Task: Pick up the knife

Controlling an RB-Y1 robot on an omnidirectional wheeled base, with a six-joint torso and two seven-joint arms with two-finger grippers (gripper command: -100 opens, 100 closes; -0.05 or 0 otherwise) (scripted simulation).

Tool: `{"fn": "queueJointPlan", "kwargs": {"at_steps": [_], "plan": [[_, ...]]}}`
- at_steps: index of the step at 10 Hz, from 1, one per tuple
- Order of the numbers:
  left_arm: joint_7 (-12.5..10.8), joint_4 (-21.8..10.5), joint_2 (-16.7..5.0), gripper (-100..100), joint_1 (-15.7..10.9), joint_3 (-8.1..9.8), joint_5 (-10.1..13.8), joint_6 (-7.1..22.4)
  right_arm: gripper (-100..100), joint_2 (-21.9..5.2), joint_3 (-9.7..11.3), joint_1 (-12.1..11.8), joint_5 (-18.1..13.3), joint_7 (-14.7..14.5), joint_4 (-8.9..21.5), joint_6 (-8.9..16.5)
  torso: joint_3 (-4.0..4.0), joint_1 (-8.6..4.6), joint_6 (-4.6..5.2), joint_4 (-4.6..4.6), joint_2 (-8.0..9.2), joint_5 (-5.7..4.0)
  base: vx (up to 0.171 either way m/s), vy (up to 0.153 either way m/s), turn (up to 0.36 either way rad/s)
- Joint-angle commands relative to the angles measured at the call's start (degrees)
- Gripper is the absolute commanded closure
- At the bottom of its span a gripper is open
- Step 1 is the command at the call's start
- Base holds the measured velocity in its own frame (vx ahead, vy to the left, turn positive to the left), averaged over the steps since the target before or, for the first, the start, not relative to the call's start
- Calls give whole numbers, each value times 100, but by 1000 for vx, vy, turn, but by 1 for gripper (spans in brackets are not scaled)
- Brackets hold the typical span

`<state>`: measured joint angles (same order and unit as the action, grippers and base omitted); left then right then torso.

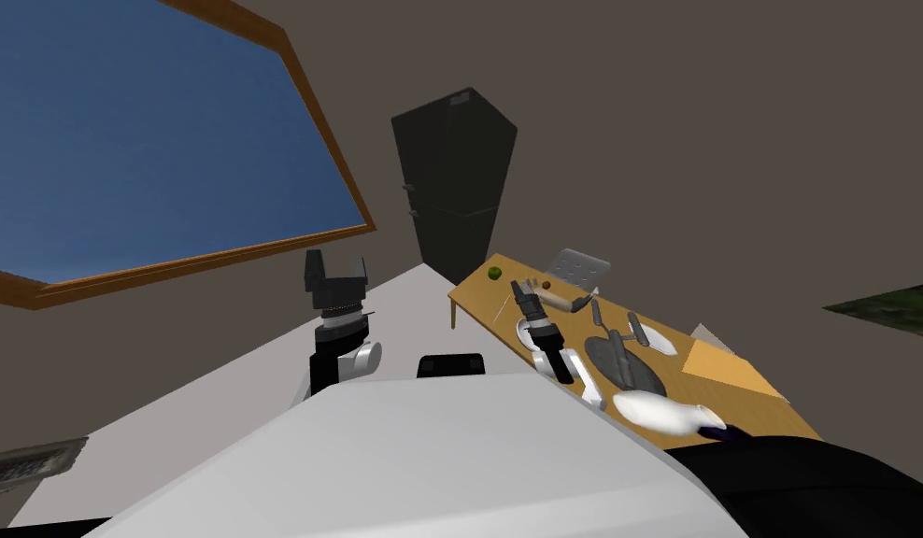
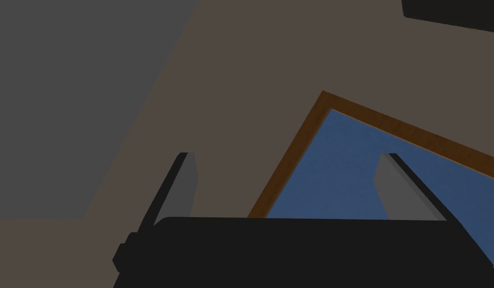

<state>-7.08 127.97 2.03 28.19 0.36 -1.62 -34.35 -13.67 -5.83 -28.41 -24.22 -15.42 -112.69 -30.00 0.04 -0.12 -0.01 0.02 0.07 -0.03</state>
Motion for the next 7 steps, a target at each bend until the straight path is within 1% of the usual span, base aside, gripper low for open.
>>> {"fn": "queueJointPlan", "kwargs": {"at_steps": [1,2,3,4,5,6,7], "plan": [[0,0,0,0,0,0,0,0,-100,-80,-73,9,-196,-65,132,-58,0,0,0,0,0,0,-27,-17,114],[0,0,0,0,1,1,0,0,-100,-228,-197,-4,-405,-195,357,-148,0,1,4,0,0,0,-31,-13,221],[0,0,0,0,0,0,0,0,-100,-228,-197,-4,-508,-195,357,-148,0,0,0,0,0,0,-27,-18,143],[0,0,0,0,1,1,0,0,-100,-373,-324,-17,-716,-336,590,-242,0,1,4,0,0,0,-31,-14,293],[0,0,0,0,0,0,0,0,-100,-373,-324,-17,-828,-336,594,-242,1,1,1,0,1,1,-23,-17,134],[0,0,0,0,1,1,0,0,-100,-515,-454,-31,-1019,-486,810,-340,-1,0,4,0,-2,-1,-27,-15,272],[0,0,0,0,0,0,0,0,-100,-515,-454,-31,-1157,-486,842,-340,-2,-1,0,0,-3,0,-21,-20,128]]}}
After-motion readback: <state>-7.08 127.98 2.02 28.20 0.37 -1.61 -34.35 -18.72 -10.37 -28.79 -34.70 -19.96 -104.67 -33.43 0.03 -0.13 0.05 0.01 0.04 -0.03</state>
